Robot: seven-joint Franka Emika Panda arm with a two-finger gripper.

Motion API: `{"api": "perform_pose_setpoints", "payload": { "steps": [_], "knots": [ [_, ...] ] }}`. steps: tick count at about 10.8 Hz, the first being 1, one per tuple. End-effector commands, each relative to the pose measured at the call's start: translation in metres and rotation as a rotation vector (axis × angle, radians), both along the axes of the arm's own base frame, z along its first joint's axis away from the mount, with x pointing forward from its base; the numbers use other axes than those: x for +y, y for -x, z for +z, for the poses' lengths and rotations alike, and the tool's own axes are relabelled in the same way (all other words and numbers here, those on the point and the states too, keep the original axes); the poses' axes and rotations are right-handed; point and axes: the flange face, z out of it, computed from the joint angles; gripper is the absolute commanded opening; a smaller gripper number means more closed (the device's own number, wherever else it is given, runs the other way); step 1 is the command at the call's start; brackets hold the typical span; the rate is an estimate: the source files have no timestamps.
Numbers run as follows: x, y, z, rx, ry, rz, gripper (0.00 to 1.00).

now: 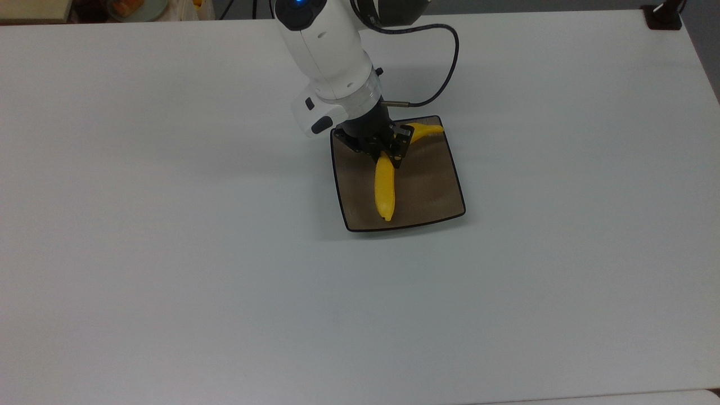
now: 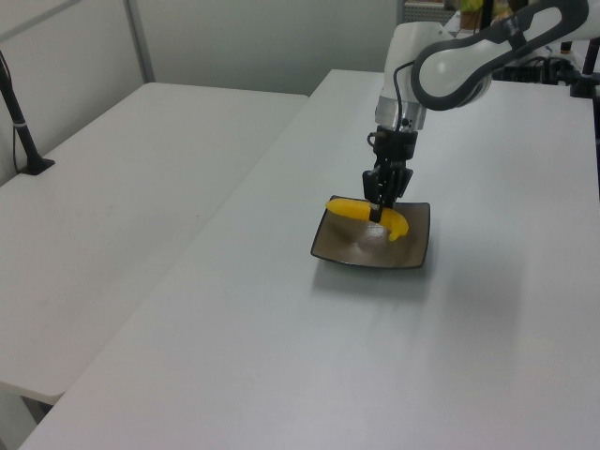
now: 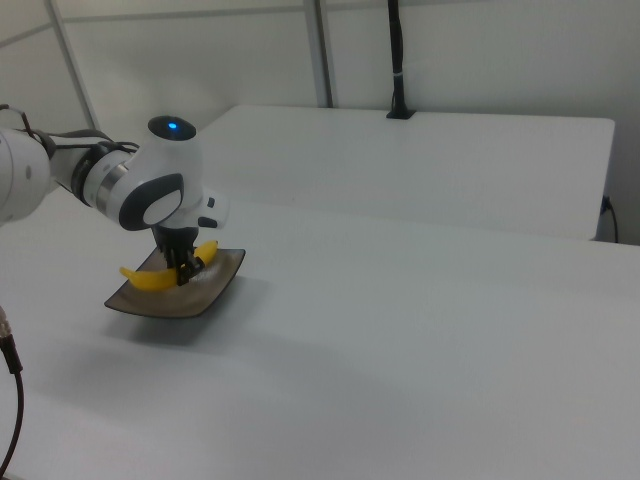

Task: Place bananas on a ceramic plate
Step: 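Lower the banana onto the plate and open the gripper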

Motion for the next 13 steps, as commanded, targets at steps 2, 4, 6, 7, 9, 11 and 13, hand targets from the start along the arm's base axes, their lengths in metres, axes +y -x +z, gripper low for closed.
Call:
{"api": "perform_pose_setpoints", "payload": {
  "steps": [2,4,6,7,9,11,13],
  "knots": [
    [0.003,0.006,-0.019,0.022,-0.03,-0.064,0.16],
    [0.006,0.006,-0.026,0.031,-0.031,-0.063,0.18],
    [0.007,0.006,-0.026,0.031,-0.031,-0.061,0.21],
    [0.006,0.006,-0.026,0.031,-0.031,-0.063,0.26],
    [0.006,0.006,-0.026,0.032,-0.031,-0.062,0.36],
    [0.007,0.007,-0.026,0.033,-0.031,-0.059,0.47],
    [0.007,0.007,-0.026,0.037,-0.031,-0.056,0.71]
  ]
}}
